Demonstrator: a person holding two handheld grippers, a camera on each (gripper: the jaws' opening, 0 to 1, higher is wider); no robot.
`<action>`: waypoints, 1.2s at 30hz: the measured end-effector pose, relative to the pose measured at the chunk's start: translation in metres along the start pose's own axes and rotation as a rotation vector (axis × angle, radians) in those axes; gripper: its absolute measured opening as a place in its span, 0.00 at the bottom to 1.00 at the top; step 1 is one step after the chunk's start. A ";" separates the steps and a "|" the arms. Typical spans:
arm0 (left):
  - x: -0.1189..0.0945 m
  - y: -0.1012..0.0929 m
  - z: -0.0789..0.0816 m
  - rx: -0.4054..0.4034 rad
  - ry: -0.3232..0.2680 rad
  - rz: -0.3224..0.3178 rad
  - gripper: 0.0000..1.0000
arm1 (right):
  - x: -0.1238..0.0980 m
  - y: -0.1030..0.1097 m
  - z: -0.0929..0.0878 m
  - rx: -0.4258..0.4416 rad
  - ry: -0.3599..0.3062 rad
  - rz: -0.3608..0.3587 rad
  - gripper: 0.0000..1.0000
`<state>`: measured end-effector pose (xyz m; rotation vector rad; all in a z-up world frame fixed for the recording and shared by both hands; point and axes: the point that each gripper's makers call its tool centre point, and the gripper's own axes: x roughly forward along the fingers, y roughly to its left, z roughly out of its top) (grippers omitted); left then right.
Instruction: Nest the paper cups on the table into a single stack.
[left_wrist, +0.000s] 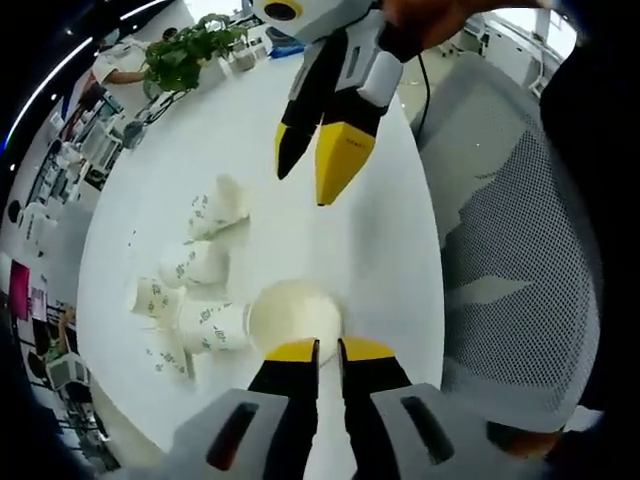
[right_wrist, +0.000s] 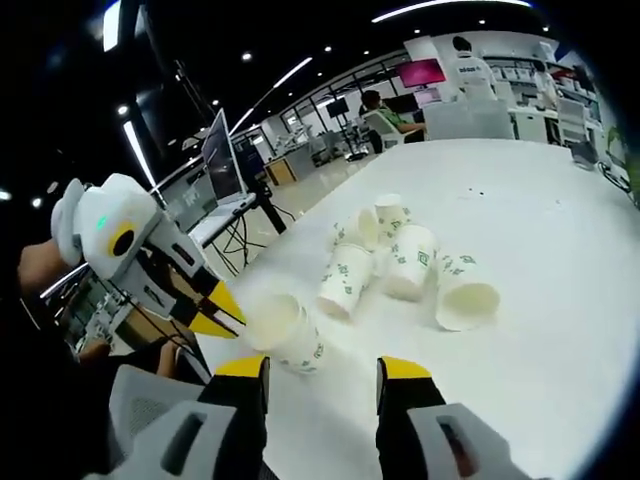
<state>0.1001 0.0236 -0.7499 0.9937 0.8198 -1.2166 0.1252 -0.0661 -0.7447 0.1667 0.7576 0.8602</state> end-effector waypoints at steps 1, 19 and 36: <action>0.000 0.001 0.000 -0.006 -0.005 0.001 0.08 | -0.001 -0.001 0.000 0.001 0.000 -0.001 0.42; -0.029 0.056 -0.003 -0.343 -0.263 0.054 0.22 | -0.001 -0.008 -0.009 0.008 -0.001 -0.012 0.49; -0.003 0.168 -0.019 -0.537 -0.275 0.242 0.51 | -0.004 0.004 -0.020 0.004 0.000 -0.015 0.61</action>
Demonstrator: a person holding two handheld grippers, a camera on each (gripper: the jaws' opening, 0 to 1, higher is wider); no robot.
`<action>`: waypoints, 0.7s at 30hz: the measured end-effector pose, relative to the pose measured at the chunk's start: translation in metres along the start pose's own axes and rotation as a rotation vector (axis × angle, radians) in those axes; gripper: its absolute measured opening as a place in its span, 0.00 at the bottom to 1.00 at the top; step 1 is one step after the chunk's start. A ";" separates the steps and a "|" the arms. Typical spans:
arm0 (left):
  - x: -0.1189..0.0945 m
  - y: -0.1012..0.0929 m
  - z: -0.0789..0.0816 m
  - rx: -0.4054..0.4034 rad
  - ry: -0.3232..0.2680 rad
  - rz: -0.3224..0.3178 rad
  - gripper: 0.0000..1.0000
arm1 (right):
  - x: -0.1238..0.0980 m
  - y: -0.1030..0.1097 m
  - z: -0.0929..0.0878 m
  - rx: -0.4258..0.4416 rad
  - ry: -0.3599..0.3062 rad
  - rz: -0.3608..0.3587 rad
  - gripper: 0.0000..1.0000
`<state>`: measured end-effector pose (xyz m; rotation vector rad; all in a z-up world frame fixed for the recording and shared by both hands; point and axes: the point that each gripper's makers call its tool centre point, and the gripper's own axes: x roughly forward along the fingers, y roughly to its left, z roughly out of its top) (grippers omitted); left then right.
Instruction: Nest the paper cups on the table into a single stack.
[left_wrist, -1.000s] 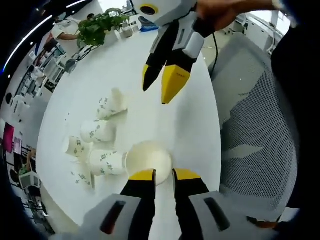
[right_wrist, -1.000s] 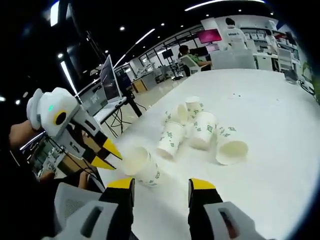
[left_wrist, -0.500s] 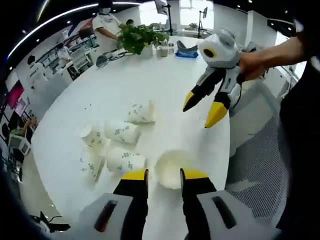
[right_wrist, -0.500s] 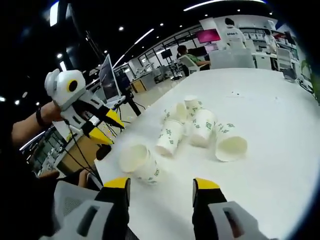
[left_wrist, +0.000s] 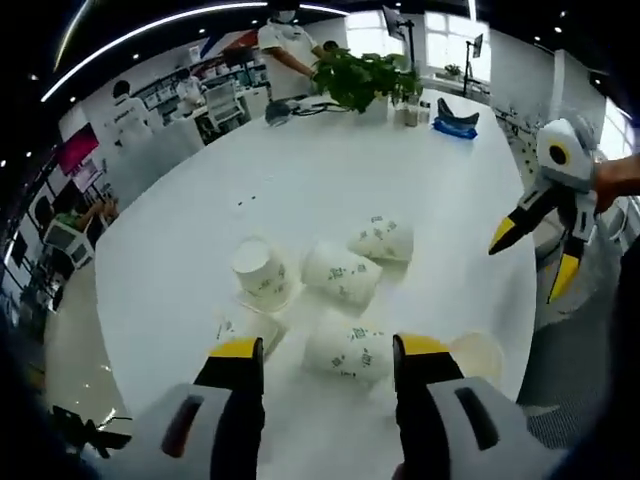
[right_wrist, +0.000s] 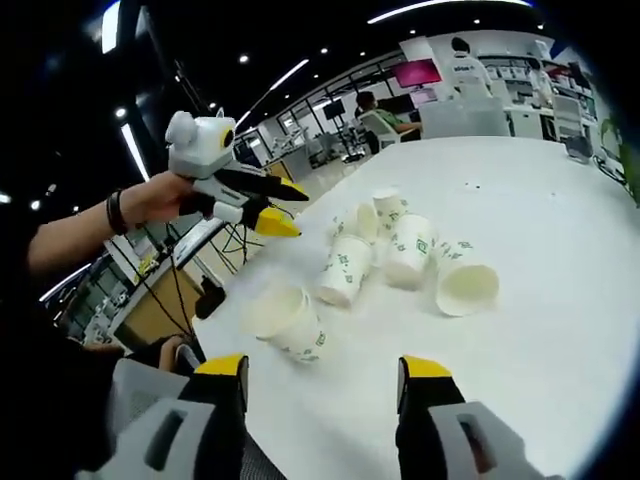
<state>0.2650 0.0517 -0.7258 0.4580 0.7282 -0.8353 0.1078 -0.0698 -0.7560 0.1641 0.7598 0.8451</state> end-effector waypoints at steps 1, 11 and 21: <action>0.003 0.002 0.002 0.001 0.000 0.000 0.53 | 0.000 0.000 -0.001 -0.001 0.002 -0.001 0.61; 0.045 0.038 0.030 -0.031 -0.014 0.007 0.59 | -0.003 0.004 -0.013 0.006 0.017 -0.019 0.61; 0.089 0.069 0.052 -0.062 0.010 0.015 0.57 | -0.005 0.001 -0.017 0.034 0.011 -0.035 0.61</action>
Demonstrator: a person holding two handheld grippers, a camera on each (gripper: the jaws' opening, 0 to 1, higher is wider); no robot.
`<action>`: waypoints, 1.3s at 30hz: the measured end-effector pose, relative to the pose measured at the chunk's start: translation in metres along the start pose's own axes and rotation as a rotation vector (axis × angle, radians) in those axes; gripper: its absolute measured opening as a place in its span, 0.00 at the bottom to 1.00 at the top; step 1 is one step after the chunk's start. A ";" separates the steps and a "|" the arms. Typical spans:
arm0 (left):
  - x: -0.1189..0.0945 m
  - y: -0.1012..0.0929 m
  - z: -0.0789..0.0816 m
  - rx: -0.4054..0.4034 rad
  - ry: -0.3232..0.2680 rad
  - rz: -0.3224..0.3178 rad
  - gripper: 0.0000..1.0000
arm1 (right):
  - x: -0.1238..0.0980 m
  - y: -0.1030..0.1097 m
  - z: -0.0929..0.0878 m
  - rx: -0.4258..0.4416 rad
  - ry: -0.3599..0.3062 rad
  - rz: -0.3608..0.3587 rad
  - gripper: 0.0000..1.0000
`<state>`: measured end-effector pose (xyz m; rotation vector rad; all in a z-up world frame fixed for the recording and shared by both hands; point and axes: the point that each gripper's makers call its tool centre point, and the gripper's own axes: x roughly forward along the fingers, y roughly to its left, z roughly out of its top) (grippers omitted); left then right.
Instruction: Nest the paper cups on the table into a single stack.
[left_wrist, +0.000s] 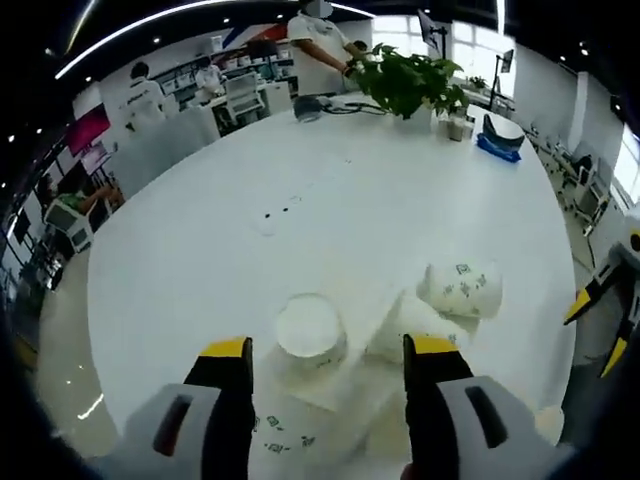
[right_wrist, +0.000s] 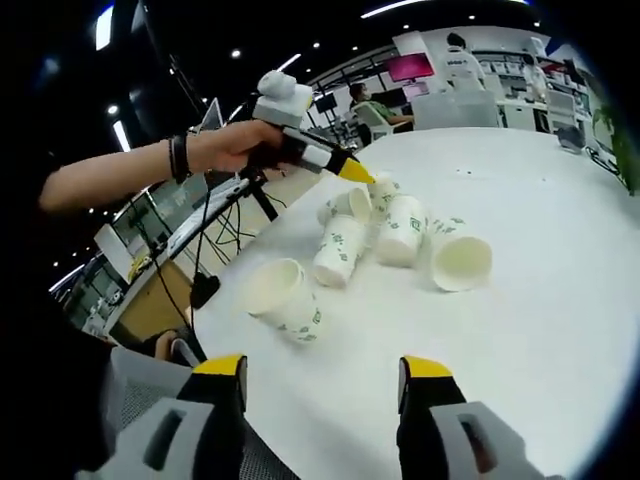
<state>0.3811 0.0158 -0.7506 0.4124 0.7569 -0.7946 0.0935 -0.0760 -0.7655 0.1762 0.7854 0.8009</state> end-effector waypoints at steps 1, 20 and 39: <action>0.005 -0.001 0.000 -0.006 0.008 -0.004 0.55 | -0.001 -0.001 0.000 0.005 -0.003 -0.003 0.61; 0.017 -0.003 0.000 -0.023 0.054 0.004 0.34 | -0.005 -0.023 0.001 0.089 -0.040 -0.046 0.60; -0.085 -0.069 0.052 -0.135 -0.184 -0.226 0.34 | 0.018 -0.037 0.087 0.113 -0.234 -0.019 0.55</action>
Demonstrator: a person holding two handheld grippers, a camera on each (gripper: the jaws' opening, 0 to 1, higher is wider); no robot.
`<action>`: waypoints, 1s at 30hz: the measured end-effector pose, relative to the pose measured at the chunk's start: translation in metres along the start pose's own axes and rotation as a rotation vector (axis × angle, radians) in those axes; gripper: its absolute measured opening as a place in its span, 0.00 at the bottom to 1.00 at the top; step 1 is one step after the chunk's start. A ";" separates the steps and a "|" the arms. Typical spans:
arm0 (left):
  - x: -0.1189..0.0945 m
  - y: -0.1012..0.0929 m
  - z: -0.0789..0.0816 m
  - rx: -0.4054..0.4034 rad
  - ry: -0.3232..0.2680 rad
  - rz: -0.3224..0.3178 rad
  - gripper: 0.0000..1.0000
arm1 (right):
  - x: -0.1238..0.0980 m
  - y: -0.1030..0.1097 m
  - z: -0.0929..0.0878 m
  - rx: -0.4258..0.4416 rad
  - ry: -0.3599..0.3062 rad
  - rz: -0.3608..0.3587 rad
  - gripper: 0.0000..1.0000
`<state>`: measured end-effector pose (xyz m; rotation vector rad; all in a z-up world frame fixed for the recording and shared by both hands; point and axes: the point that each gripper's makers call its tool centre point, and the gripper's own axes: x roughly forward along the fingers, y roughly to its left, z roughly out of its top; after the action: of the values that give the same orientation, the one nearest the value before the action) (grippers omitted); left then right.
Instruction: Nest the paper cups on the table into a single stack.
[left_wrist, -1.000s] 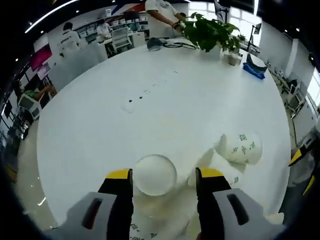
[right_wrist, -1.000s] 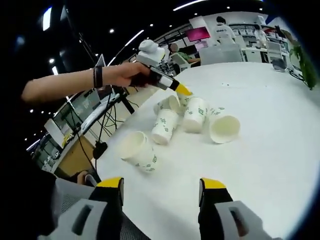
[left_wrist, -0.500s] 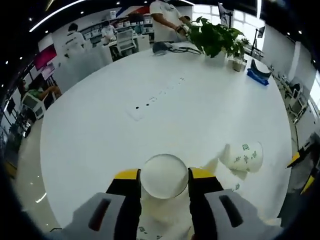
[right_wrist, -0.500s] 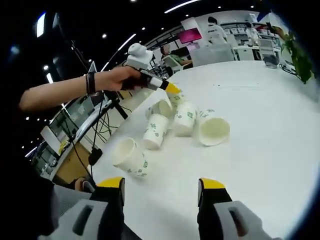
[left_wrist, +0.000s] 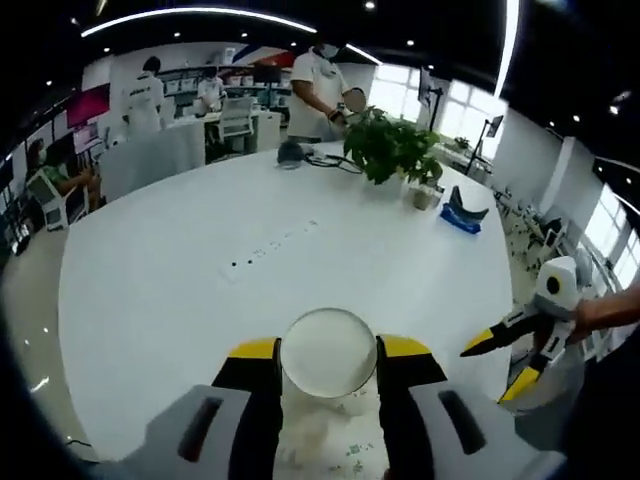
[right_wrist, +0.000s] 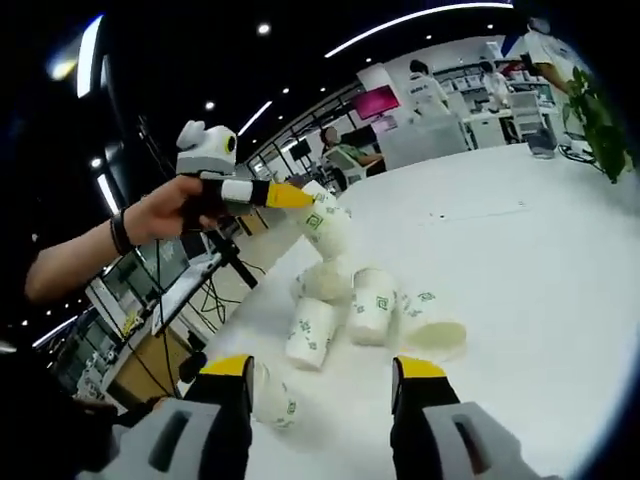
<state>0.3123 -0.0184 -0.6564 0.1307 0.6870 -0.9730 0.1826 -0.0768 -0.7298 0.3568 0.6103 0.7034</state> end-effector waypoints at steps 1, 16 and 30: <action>-0.002 -0.007 0.000 0.002 -0.003 -0.024 0.34 | 0.002 0.000 0.002 -0.001 -0.001 0.003 0.55; -0.034 -0.088 -0.016 0.042 0.010 -0.169 0.34 | 0.023 0.029 0.021 -0.021 -0.049 0.095 0.48; -0.067 -0.096 -0.026 -0.050 -0.029 -0.221 0.34 | 0.013 0.070 0.036 -0.087 -0.158 0.222 0.15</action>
<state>0.1981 -0.0152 -0.6187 -0.0040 0.7085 -1.1660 0.1787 -0.0210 -0.6723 0.3985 0.3924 0.9028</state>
